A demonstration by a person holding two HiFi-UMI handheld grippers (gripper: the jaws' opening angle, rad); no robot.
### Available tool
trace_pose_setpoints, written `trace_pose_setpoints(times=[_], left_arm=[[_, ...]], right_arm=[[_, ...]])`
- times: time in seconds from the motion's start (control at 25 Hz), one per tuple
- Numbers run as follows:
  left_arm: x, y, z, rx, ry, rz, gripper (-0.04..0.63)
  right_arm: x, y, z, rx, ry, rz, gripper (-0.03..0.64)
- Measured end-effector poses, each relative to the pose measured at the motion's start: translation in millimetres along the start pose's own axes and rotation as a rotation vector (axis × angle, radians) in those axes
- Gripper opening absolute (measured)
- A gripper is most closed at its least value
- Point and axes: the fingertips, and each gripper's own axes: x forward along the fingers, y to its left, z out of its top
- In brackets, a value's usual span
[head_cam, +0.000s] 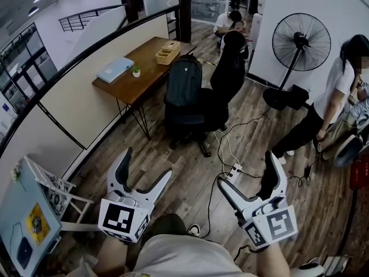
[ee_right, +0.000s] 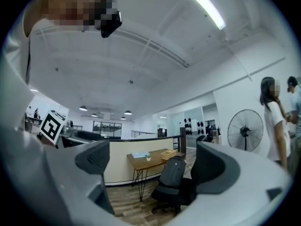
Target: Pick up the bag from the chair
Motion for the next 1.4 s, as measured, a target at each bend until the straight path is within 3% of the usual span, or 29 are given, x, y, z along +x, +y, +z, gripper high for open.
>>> trace_pose_setpoints(times=[0.36,0.8,1.12,1.4], left_arm=[[15.3,4.2,-3.0,-0.002,-0.001,0.008,0.422],[77.6,46.3,-15.9,-0.025,0.01,0.016,0.422],[148.3,106.6,-18.2,-0.034,0.021,-0.005,0.422],[214.4,186.4,-17.9,-0.032,0.018,-0.021,0.422]], right_arm=[[12.5,-15.7,-11.0,0.002,0.018,0.0,0.569],[82.1,-44.5,-29.2,-0.007,0.066,0.0,0.554],[173.2,-68.8,-33.4,-0.007,0.096,-0.017,0.554],[273.8,-73.2,-35.0,-0.009,0.118,-0.024,0.554]])
